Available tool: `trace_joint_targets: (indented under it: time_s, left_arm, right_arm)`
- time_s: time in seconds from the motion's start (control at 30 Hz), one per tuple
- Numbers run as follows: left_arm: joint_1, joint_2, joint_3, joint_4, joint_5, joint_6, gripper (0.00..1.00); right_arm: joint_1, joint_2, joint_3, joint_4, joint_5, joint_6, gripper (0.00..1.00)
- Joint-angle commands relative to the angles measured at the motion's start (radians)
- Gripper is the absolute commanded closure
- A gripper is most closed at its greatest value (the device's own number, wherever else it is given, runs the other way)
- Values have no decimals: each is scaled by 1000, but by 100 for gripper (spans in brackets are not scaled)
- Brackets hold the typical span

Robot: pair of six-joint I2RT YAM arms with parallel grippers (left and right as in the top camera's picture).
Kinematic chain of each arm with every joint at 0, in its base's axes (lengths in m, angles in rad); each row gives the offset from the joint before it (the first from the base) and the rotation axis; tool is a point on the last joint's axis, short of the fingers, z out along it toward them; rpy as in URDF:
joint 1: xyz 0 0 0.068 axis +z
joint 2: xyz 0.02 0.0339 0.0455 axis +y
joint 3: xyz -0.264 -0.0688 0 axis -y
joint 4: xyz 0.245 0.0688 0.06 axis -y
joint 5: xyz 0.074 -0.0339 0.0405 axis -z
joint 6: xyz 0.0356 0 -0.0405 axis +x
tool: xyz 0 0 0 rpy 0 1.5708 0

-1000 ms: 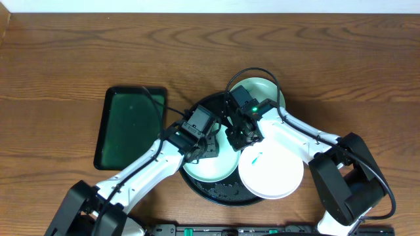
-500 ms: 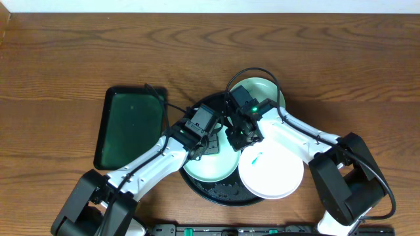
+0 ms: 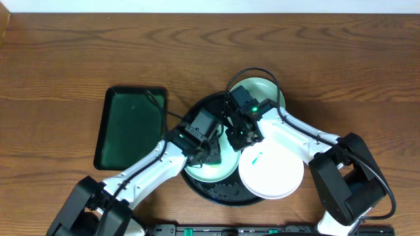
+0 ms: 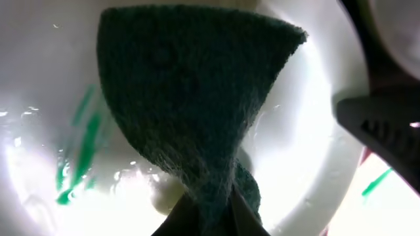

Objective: Clean dirty plates on tray and stack at the side
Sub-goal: 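Scrub the held green plate with the sponge in the left gripper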

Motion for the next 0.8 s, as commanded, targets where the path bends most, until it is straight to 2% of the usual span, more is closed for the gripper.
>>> trace_joint_targets:
  time_s: [0.0, 0.17, 0.43, 0.67, 0.77]
  left_arm:
    - [-6, 17, -36, 3, -35, -37, 92]
    - [15, 18, -37, -88, -338, -37, 92]
    - [70, 18, -37, -248, -539, -37, 92]
    - [93, -31, 21, -280, -570, -29, 93]
    - [93, -75, 34, -222, -526, -29, 93]
  right_arm:
    - [-11, -14, -6, -6, 25, -6, 96]
    - [-11, -14, -6, -14, 25, -6, 97]
    - [-11, -14, -6, -22, 25, -7, 99]
    - [-11, -14, -6, -23, 25, -10, 99]
    - [-11, -14, -6, -23, 25, -10, 99]
